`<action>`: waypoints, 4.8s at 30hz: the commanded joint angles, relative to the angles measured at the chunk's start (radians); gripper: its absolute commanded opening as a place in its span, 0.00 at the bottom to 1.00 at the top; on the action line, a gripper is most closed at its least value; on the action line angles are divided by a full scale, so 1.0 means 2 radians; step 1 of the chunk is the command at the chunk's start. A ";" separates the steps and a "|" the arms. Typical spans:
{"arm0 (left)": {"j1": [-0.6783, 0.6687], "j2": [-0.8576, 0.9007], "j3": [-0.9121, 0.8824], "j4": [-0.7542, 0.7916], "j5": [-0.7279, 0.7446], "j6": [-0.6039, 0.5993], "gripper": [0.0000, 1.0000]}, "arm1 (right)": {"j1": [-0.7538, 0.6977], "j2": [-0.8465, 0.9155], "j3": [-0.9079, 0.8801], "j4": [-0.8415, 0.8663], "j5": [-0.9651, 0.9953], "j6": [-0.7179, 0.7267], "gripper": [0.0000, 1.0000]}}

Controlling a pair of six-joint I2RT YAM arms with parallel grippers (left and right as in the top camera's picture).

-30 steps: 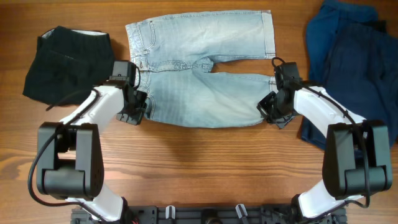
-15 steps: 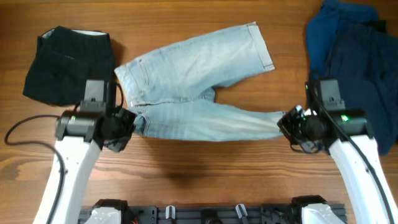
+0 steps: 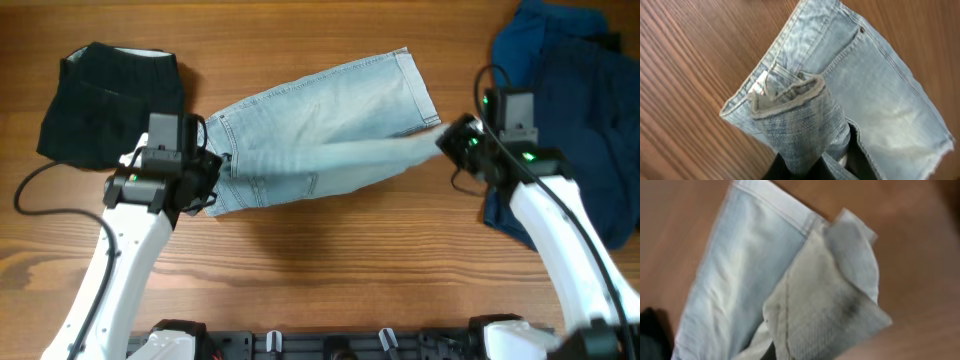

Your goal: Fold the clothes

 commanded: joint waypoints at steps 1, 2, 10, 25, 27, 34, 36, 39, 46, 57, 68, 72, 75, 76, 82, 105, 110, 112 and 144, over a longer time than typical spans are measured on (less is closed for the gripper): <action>0.005 0.045 -0.001 0.033 -0.074 0.006 0.04 | -0.005 0.066 0.007 0.089 -0.019 -0.063 0.04; 0.005 0.054 -0.001 0.041 -0.080 0.006 0.04 | -0.005 0.081 0.007 0.114 -0.025 -0.070 0.04; 0.005 0.101 -0.001 0.140 -0.116 0.002 0.04 | 0.027 0.182 0.007 0.291 -0.007 -0.070 0.04; 0.010 0.188 -0.001 0.349 -0.194 0.008 1.00 | 0.052 0.265 0.011 0.541 0.043 -0.060 1.00; 0.019 0.188 -0.001 0.365 -0.194 0.011 1.00 | 0.052 0.265 0.015 0.551 0.043 -0.087 1.00; 0.030 0.168 -0.001 0.339 -0.110 0.140 1.00 | 0.051 0.245 0.019 0.505 -0.043 -0.151 1.00; 0.030 0.147 -0.001 0.290 -0.063 0.144 1.00 | 0.045 0.209 0.027 0.416 -0.045 -0.179 1.00; 0.030 0.123 -0.001 0.242 -0.006 0.176 1.00 | 0.016 0.162 0.052 0.275 -0.085 -0.228 1.00; 0.029 0.096 0.027 0.142 0.064 0.179 0.99 | -0.019 0.144 0.221 -0.043 -0.107 -0.321 1.00; 0.031 0.140 0.027 0.129 0.049 0.185 0.96 | -0.042 0.213 0.240 -0.133 -0.102 -0.381 1.00; 0.059 0.159 0.031 0.150 0.082 0.185 0.76 | 0.000 0.248 0.239 -0.007 -0.104 -0.340 0.16; 0.064 0.168 0.031 0.125 0.091 0.179 0.45 | 0.000 0.299 0.239 -0.009 -0.105 -0.318 0.12; 0.058 0.193 0.031 0.137 0.091 0.171 0.44 | 0.000 0.302 0.239 -0.006 -0.108 -0.318 0.21; 0.059 0.200 0.031 0.139 0.090 0.163 0.44 | 0.000 0.304 0.239 0.002 -0.124 -0.321 0.17; 0.072 0.211 0.031 0.150 0.124 0.146 0.76 | 0.006 0.365 0.239 0.109 -0.128 -0.327 0.04; 0.117 0.199 0.066 0.116 0.027 0.196 0.99 | -0.027 0.381 0.236 -0.127 0.009 -0.221 0.04; 0.108 0.223 0.066 0.169 0.074 0.378 0.87 | -0.027 0.381 0.236 -0.113 0.000 -0.248 0.04; 0.108 0.247 0.066 0.179 0.104 0.414 0.87 | -0.027 0.381 0.236 -0.110 0.000 -0.252 0.04; 0.154 0.139 0.066 0.185 0.197 0.332 0.04 | -0.001 0.381 0.236 -0.126 -0.047 -0.266 0.04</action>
